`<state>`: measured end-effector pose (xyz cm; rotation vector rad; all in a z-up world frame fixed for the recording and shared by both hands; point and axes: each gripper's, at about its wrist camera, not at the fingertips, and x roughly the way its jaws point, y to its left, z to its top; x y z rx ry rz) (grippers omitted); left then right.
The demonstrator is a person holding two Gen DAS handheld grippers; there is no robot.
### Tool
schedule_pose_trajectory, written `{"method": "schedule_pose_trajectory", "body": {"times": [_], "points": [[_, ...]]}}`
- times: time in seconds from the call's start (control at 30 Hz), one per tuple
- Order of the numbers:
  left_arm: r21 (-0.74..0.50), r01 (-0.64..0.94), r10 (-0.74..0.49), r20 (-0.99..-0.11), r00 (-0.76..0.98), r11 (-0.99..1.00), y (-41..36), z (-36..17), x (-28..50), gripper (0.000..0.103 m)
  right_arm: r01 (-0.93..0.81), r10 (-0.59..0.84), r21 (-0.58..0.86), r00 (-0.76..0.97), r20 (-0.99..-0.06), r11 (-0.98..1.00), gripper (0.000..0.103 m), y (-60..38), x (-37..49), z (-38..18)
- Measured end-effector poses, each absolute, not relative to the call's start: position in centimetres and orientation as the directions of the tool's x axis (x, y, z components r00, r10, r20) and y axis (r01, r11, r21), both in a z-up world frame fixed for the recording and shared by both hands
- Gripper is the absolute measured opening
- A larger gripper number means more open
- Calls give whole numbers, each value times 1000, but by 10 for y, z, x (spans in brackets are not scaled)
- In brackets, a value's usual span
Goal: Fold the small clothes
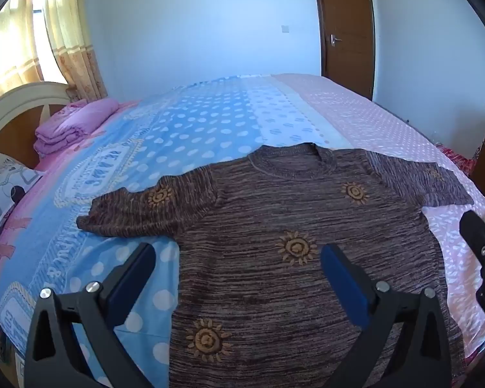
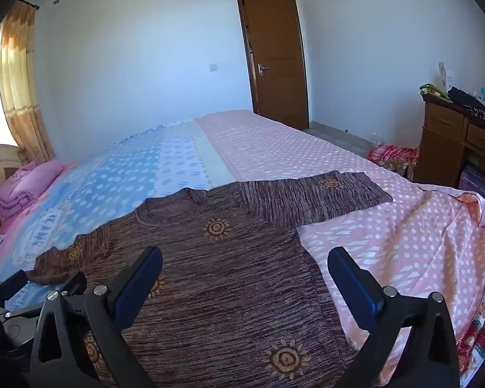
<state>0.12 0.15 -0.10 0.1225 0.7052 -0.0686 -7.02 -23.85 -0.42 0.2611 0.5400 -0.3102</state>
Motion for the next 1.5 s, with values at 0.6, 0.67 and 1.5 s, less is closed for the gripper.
{"method": "schedule_pose_trajectory", "body": {"times": [0.6, 0.67, 1.5], "points": [[65, 115, -42, -671, 741, 991, -2, -10, 0, 103, 371, -228, 139, 783, -579, 918, 102, -240, -66, -14], [69, 111, -36, -671, 741, 991, -2, -11, 0, 103, 370, -230, 135, 782, -580, 919, 102, -238, -65, -15], [53, 111, -45, -682, 730, 992, -1, -15, -2, 103, 375, -228, 144, 779, -584, 916, 102, -240, -66, -15]]}}
